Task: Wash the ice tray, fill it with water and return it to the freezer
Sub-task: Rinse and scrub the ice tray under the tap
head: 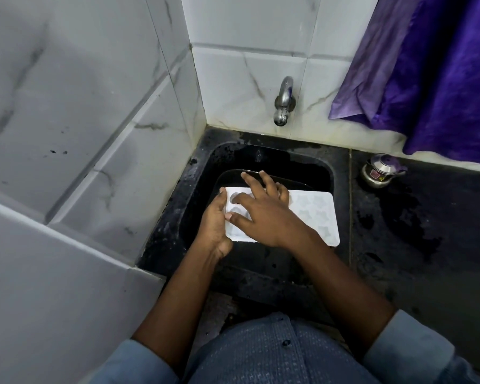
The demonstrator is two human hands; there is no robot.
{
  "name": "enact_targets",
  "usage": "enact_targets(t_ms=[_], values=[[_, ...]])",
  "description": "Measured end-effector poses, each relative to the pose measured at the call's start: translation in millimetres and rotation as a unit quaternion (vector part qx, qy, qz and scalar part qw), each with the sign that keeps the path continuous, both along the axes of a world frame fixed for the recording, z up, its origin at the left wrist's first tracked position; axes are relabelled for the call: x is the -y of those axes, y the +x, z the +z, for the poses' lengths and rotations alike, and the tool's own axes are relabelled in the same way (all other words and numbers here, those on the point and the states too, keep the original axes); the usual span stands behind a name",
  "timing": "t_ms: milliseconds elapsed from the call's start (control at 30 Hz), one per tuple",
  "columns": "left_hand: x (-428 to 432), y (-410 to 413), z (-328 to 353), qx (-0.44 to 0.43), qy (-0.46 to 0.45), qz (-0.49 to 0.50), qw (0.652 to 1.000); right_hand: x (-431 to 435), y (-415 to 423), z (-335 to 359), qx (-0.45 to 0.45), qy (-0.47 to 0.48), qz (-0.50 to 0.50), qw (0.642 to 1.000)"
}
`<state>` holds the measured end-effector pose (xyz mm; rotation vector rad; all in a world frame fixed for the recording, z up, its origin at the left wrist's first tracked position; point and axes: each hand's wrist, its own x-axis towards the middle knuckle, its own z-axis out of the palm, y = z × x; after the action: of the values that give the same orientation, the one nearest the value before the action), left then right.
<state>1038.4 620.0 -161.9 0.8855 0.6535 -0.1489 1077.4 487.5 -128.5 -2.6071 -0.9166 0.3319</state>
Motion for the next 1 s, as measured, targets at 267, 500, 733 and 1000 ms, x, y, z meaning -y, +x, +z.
enact_targets(t_ms=[267, 500, 733, 1000], values=[[2.4, -3.7, 6.3, 0.001, 0.029, -0.013, 0.999, -4.3, -1.7, 4.0, 0.019, -0.010, -0.016, 1.000], [1.1, -4.1, 5.8, 0.004, 0.037, -0.018, 0.999, -5.8, -4.1, 1.6, 0.035, -0.006, -0.022, 0.999], [-0.9, -1.9, 5.1, 0.000, 0.021, -0.016, 1.000, -4.6, -2.0, 1.5, 0.035, -0.009, -0.023, 0.999], [-3.7, 0.5, 0.5, 0.004, 0.005, -0.010, 1.000, -2.4, -1.5, 0.1, 0.034, -0.013, -0.015, 0.999]])
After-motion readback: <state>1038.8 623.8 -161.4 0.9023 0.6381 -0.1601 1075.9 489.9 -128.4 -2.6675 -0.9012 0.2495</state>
